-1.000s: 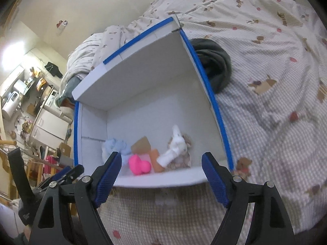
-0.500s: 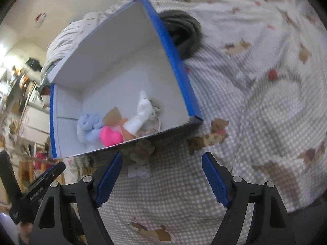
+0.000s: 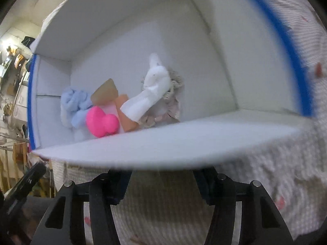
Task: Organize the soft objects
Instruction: 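Withdraw both grippers from the box toward the remaining items beside it, then grasp the white lace scrap with the right gripper while the left gripper grasps the clear plastic bag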
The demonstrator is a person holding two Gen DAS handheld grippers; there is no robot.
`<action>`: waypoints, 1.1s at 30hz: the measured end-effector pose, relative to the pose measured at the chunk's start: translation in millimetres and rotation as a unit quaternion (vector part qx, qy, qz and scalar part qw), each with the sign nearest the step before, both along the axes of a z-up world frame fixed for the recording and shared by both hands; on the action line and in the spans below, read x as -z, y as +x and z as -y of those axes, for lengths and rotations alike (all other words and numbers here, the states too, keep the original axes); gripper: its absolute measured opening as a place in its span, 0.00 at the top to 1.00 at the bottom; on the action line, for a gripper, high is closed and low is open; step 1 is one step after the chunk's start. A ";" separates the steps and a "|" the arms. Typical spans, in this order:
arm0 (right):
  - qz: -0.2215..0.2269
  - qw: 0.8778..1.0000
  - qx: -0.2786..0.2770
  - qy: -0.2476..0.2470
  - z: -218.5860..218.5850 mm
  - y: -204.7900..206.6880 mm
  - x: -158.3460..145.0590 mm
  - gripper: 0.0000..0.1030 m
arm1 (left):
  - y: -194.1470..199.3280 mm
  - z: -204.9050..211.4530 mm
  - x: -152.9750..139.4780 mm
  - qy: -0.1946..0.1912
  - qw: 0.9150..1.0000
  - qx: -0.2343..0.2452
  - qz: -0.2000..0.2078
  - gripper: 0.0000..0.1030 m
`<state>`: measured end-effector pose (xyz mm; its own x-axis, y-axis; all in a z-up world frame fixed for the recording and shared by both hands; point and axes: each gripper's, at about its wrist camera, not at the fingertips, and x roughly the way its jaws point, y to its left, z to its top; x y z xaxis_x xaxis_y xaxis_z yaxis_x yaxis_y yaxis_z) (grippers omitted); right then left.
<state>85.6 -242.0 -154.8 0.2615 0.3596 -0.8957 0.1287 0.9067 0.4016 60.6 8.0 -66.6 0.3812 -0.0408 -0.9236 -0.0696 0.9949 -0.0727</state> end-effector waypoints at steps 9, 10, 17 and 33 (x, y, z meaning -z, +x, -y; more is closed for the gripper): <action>0.008 1.000 -0.008 -0.008 -20.5 18.5 19.4 0.41 | 1.3 4.1 9.5 0.011 1.000 0.004 -0.011 0.41; 0.010 1.000 -0.013 -0.007 -23.5 18.5 19.4 0.41 | 1.6 4.8 10.4 0.011 1.000 0.004 -0.012 0.41; 0.030 0.997 -0.062 -0.033 -52.3 13.7 12.0 0.82 | 1.8 13.1 14.3 0.024 1.000 0.016 -0.011 0.41; 0.039 0.998 0.030 0.027 23.5 -38.7 -37.7 0.86 | -4.8 93.9 39.9 -0.013 0.990 0.131 -0.044 0.41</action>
